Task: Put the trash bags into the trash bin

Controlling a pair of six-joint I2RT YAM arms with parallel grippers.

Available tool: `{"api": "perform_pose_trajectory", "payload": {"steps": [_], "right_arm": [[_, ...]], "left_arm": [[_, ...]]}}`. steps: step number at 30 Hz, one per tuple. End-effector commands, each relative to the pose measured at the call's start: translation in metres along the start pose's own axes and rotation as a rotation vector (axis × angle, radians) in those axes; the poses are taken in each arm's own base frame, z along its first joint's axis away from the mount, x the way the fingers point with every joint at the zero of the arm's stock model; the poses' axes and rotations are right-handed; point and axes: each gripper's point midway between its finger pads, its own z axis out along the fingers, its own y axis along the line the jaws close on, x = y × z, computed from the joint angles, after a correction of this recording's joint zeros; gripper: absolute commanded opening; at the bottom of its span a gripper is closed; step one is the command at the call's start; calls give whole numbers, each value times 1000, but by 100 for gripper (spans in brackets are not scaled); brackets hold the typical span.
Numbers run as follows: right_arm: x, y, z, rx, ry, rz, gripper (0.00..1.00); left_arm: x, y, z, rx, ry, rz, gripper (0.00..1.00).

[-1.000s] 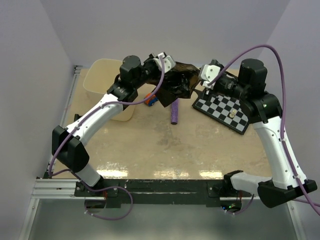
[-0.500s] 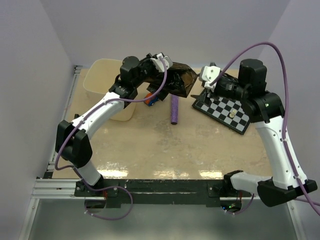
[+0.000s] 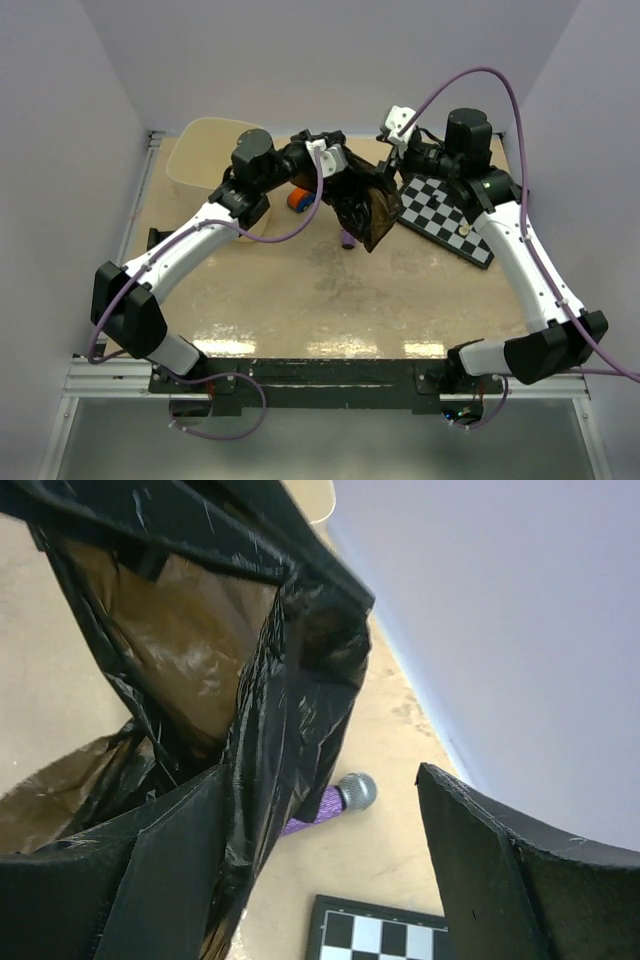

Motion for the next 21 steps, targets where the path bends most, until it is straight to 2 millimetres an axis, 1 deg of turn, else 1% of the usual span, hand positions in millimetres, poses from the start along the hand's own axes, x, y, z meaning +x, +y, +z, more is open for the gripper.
{"api": "perform_pose_trajectory", "payload": {"steps": [1,2,5,7,9,10,12,14,15,16,17,18,19,20,21], "right_arm": [[-27,10,-7,-45,-97,-13,79],[-29,12,-8,-51,-106,-6,79],[-19,14,-4,-52,-91,35,78],[-11,14,-1,-43,-80,57,75],[-5,13,3,-36,-74,78,69],[1,13,6,-36,-66,94,65],[5,13,10,-40,-62,111,49],[8,13,14,-47,-62,128,36],[6,12,16,-50,-69,130,30],[4,11,16,-50,-77,135,21],[2,10,18,-50,-86,145,8],[-2,8,18,-41,-99,169,0],[-4,7,19,-33,-108,185,0],[-6,2,19,-10,-116,205,0],[-6,-4,20,25,-119,225,0]], "left_arm": [[-28,17,-8,-38,-73,43,0],[-29,17,-8,-37,-74,42,0],[-32,19,-9,-41,-83,46,0],[-37,21,-11,-47,-96,48,0],[-42,23,-12,-54,-111,51,0],[-43,23,-12,-54,-117,53,0],[-47,24,-13,-58,-134,59,0],[-49,25,-15,-64,-144,65,0],[-49,24,-15,-65,-145,65,0],[-46,23,-14,-68,-140,65,0],[-45,24,-15,-79,-134,58,4],[-43,27,-15,-97,-130,42,23],[-42,31,-15,-120,-120,13,39],[-43,38,-16,-153,-117,-26,51],[-46,47,-17,-193,-116,-69,60]]}}
